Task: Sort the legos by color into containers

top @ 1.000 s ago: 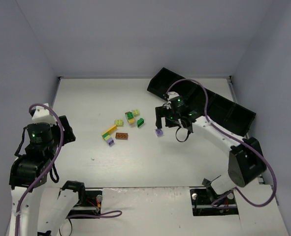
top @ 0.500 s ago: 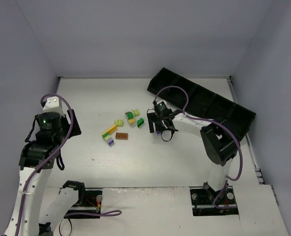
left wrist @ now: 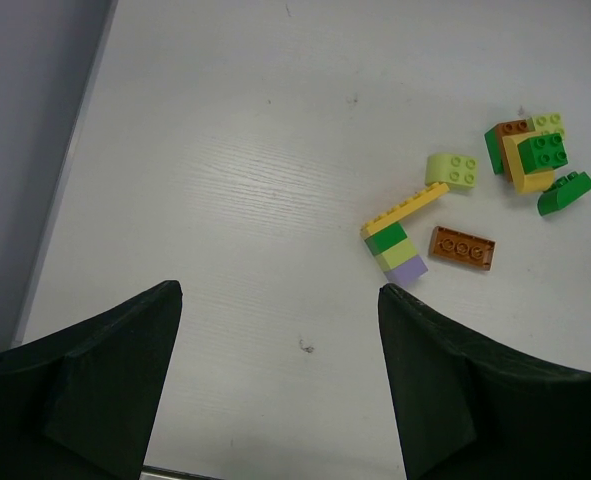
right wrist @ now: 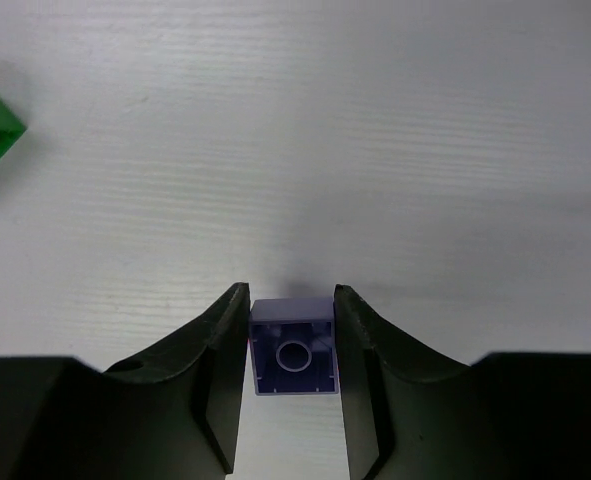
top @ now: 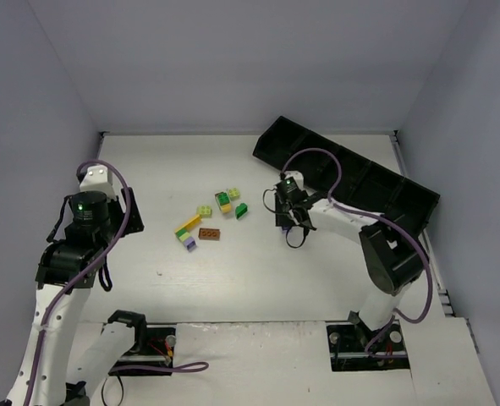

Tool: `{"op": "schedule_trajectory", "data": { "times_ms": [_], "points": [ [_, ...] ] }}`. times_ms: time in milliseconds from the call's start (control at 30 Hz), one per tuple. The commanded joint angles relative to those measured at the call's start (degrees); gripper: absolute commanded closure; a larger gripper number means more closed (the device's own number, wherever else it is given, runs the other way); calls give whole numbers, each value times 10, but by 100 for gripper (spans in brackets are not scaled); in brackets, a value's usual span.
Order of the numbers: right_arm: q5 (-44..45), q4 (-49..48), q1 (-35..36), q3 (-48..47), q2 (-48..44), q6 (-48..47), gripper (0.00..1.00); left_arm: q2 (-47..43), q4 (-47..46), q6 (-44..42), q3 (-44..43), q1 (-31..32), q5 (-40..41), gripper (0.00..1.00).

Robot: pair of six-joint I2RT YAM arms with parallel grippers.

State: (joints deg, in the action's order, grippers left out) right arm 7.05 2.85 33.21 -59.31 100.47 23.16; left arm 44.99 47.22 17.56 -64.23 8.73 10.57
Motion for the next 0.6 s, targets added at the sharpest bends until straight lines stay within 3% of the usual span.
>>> {"op": "schedule_trajectory", "data": {
  "times_ms": [0,167,200,300,433,567],
  "points": [
    [83,12,-50,5,-103,43,100,2,-32,-11,-7,8,0,27],
    [154,30,-157,16,-195,58,100,-9,-20,-6,-8,22,0,27],
    [163,33,-204,16,-215,52,100,-11,-19,-5,-7,26,-2,27],
    [161,36,-280,11,-236,42,100,-19,-13,2,-1,38,-6,27],
    [166,34,-400,-1,-223,19,100,-34,-9,8,9,55,-16,27],
    [173,31,-464,-22,-175,15,100,-45,1,14,16,63,-15,27]
  ]
}}
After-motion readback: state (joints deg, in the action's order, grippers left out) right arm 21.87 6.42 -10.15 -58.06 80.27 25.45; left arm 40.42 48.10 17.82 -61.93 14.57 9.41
